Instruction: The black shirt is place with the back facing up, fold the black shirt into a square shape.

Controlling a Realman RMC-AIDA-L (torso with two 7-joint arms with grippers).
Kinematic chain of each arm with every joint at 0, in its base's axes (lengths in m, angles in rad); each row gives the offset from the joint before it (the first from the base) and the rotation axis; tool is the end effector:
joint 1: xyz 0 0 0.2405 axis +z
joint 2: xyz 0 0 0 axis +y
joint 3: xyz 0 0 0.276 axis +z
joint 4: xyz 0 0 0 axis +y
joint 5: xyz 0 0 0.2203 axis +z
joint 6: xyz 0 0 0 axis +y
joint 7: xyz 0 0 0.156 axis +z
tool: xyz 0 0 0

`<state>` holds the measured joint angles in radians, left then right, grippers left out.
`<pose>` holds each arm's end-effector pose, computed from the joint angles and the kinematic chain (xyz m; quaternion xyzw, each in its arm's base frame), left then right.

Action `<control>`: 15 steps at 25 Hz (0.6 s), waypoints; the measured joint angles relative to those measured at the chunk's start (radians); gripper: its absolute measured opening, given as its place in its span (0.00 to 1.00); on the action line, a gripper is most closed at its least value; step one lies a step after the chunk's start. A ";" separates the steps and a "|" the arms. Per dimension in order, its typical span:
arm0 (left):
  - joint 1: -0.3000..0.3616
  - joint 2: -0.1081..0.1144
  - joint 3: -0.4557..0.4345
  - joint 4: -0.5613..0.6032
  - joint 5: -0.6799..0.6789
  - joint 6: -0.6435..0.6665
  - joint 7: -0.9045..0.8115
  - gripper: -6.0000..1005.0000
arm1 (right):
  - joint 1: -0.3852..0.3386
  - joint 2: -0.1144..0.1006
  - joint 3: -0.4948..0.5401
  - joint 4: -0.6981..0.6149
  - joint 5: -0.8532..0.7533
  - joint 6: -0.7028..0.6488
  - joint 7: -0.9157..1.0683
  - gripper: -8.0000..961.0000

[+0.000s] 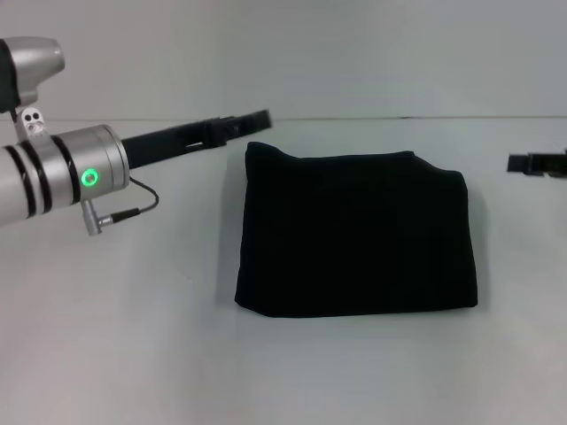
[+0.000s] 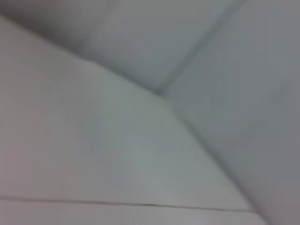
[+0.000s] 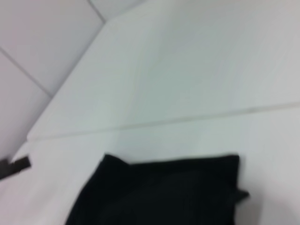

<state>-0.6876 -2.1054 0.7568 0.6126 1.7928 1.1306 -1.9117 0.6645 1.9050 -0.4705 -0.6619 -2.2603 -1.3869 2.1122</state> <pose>-0.2298 0.4422 -0.0228 -0.8095 -0.4446 -0.3265 0.2009 0.3132 0.4230 0.0792 -0.8034 0.5138 0.2013 0.2235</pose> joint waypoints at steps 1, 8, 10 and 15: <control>0.006 0.001 -0.004 0.001 -0.012 0.051 0.041 0.65 | 0.011 0.009 -0.004 0.003 0.006 0.026 -0.009 0.52; 0.026 0.000 -0.012 -0.012 -0.019 0.304 0.302 0.78 | 0.115 0.053 -0.086 0.102 0.007 0.203 -0.133 0.33; 0.035 -0.004 -0.010 -0.017 -0.018 0.336 0.345 0.78 | 0.148 0.065 -0.126 0.139 0.005 0.276 -0.149 0.29; 0.040 -0.006 -0.013 -0.045 -0.018 0.342 0.359 0.78 | 0.214 0.099 -0.253 0.227 0.001 0.475 -0.157 0.18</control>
<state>-0.6478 -2.1112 0.7438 0.5675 1.7752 1.4723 -1.5527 0.8782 2.0045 -0.7238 -0.4349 -2.2593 -0.9118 1.9553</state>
